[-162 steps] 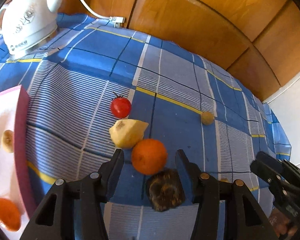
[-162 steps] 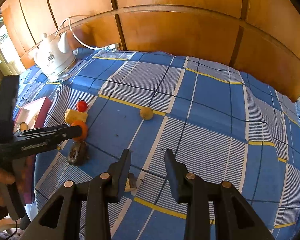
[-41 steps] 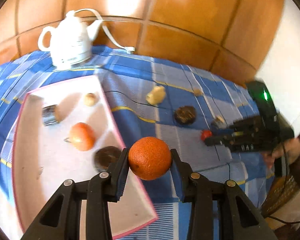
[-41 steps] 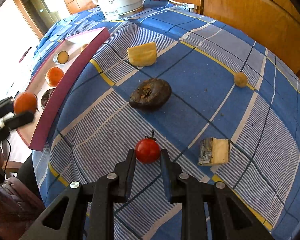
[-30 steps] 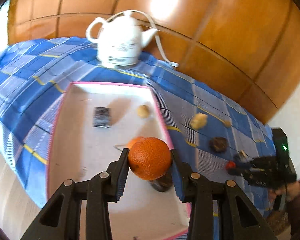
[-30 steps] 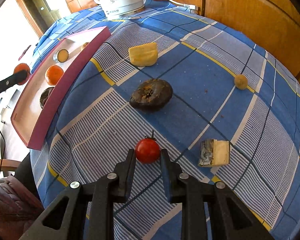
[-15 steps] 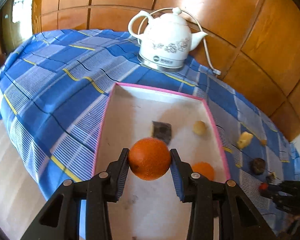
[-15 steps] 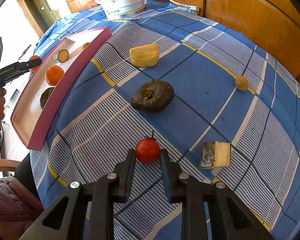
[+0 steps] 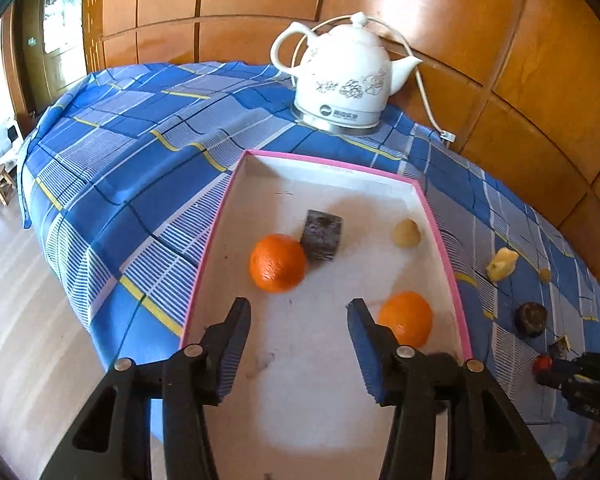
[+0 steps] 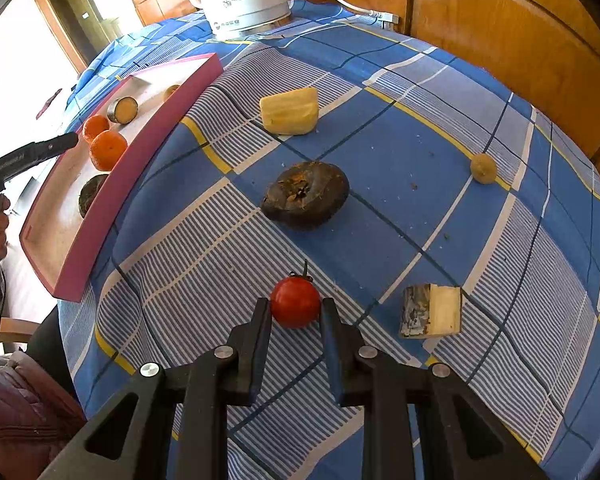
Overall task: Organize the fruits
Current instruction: 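Carry the cherry tomato into the pink tray and open the right gripper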
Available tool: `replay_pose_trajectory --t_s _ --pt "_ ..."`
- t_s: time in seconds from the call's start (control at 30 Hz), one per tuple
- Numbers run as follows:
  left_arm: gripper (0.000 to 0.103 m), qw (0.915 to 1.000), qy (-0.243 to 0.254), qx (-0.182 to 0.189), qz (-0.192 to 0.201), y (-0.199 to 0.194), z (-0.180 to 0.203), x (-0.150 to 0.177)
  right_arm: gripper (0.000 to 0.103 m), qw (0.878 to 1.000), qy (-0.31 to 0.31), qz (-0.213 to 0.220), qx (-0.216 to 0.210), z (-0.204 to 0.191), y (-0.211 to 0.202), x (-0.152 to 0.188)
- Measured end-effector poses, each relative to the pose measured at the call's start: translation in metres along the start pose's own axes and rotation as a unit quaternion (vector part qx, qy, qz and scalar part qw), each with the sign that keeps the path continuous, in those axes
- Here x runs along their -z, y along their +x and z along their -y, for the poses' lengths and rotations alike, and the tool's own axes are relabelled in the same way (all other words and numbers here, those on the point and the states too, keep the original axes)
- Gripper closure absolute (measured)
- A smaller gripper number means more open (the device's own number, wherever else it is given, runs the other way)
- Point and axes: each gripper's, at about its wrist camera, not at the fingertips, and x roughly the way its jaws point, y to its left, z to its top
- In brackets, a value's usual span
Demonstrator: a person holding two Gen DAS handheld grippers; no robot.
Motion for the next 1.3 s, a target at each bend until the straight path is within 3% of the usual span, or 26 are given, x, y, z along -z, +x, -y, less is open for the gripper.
replay_pose_trajectory --t_s 0.2,0.57,1.3 --pt "0.045 0.9995 0.022 0.006 0.021 -0.016 0.016 0.003 0.078 1.0 0.0 0.0 0.001 0.0 0.0 0.0" --pt "0.045 0.9968 0.069 0.015 0.038 -0.029 0.044 0.009 0.078 1.0 -0.002 0.001 0.003 0.0 -0.001 0.0" --pt "0.043 0.9955 0.089 0.022 0.023 -0.026 0.057 0.02 0.078 1.0 0.0 -0.001 0.009 -0.002 0.0 0.0"
